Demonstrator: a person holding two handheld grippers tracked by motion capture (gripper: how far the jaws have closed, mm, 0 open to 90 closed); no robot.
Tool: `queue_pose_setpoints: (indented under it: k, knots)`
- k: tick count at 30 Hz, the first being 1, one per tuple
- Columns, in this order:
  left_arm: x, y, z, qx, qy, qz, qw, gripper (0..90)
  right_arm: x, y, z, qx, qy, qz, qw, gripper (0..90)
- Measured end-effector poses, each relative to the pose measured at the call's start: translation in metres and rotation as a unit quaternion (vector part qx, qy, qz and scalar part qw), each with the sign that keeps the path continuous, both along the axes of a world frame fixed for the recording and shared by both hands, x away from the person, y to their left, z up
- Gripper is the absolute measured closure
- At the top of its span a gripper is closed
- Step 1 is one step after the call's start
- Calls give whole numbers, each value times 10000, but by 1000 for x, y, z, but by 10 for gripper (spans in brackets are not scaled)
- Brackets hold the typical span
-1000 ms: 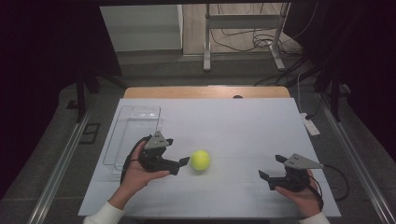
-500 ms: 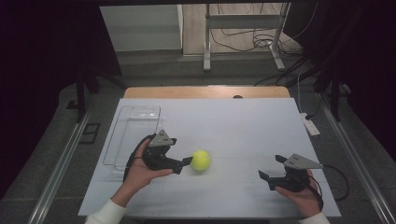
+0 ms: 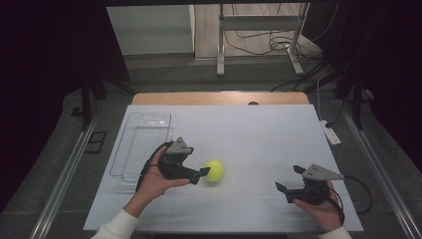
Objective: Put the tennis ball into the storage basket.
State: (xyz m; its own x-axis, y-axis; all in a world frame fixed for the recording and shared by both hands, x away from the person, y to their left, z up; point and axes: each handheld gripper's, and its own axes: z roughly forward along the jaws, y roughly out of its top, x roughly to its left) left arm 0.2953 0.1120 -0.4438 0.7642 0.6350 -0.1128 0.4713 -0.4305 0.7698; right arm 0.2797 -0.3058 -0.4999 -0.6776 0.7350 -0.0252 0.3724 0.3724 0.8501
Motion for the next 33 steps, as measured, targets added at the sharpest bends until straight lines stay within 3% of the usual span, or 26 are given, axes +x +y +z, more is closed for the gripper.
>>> queue_pose_setpoints:
  k: [14, 33]
  knots:
    - [10, -17, -9, 206, 256, -257, 9991, 105, 0, 0, -1, -28, 6, 20, 10000, 99]
    - [22, -32, -24, 473, 502, -361, 9970, 93, 1, 1, -2, -102, 23, 32, 9999, 99]
